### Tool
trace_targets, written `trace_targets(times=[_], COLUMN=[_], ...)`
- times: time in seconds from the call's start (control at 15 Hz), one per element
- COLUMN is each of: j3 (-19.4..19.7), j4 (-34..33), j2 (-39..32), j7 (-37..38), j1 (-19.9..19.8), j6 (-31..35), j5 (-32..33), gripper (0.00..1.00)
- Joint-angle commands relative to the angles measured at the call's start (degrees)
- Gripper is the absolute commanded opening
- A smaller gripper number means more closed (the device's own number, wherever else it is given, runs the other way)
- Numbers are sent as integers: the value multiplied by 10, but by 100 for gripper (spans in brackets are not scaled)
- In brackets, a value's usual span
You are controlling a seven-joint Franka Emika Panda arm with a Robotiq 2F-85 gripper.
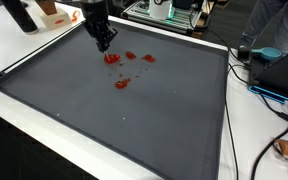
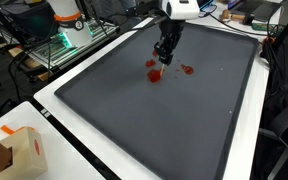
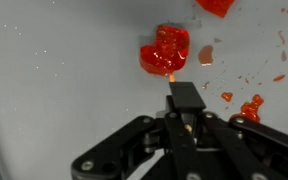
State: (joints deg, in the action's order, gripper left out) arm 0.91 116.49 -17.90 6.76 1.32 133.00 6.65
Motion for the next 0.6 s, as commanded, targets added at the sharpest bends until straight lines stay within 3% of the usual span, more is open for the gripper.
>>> trace_targets(times=[0.0, 0.53], j3=[-1, -1], j4=[5, 6], j2=[34, 107], j7=[-13, -6], j1=[-6, -5], j6=[-18, -44], j5=[-20, -13], gripper=[3, 3])
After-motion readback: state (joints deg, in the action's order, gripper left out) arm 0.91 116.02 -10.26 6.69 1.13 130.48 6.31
